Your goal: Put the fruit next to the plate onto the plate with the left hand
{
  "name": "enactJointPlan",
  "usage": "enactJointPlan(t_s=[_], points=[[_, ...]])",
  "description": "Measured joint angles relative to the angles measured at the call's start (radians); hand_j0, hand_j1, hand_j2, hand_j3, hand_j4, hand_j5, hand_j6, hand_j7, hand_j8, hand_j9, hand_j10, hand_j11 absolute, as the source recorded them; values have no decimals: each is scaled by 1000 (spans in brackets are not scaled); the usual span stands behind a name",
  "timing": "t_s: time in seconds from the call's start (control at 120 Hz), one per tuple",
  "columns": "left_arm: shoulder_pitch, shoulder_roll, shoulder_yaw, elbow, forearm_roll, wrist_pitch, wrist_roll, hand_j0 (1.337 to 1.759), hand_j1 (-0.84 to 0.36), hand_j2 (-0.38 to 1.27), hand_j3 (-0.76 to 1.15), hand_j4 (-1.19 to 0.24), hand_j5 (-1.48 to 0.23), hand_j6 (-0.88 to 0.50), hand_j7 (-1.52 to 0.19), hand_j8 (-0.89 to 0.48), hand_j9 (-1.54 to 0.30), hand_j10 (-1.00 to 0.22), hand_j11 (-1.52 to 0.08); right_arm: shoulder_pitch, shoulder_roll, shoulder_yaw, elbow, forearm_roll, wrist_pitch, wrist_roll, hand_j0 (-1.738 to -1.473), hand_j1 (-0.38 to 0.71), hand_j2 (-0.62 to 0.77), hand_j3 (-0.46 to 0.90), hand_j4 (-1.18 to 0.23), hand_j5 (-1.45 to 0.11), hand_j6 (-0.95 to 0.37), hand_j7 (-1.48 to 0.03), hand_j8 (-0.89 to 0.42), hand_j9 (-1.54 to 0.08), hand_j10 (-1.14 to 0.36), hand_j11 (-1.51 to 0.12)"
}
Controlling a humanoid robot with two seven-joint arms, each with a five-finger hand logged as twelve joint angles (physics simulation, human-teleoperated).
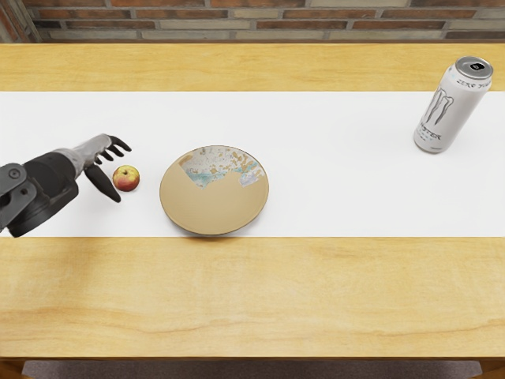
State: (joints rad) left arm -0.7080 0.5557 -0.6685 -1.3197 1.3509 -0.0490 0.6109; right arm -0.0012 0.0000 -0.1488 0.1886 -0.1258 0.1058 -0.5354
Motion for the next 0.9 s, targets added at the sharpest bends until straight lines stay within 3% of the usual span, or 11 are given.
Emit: enactJointPlan(t_s=[0.358, 0.9], points=[[-13, -31, 58, 33, 58, 67, 0, 1658, -91, 77, 0, -372, -480, -373, -480, -373, -480, -372, -480, 1, 0, 0, 0, 0, 0, 0, -1658, -349, 0, 0, 0, 0, 0, 0, 0, 0, 0, 0], [-26, -54, 98, 23, 71, 76, 0, 1658, -207, 97, 0, -468, -606, -469, -606, -469, -606, -468, -606, 1, 0, 0, 12, 0, 1, 0, -1658, -349, 0, 0, 0, 0, 0, 0, 0, 0, 0, 0]])
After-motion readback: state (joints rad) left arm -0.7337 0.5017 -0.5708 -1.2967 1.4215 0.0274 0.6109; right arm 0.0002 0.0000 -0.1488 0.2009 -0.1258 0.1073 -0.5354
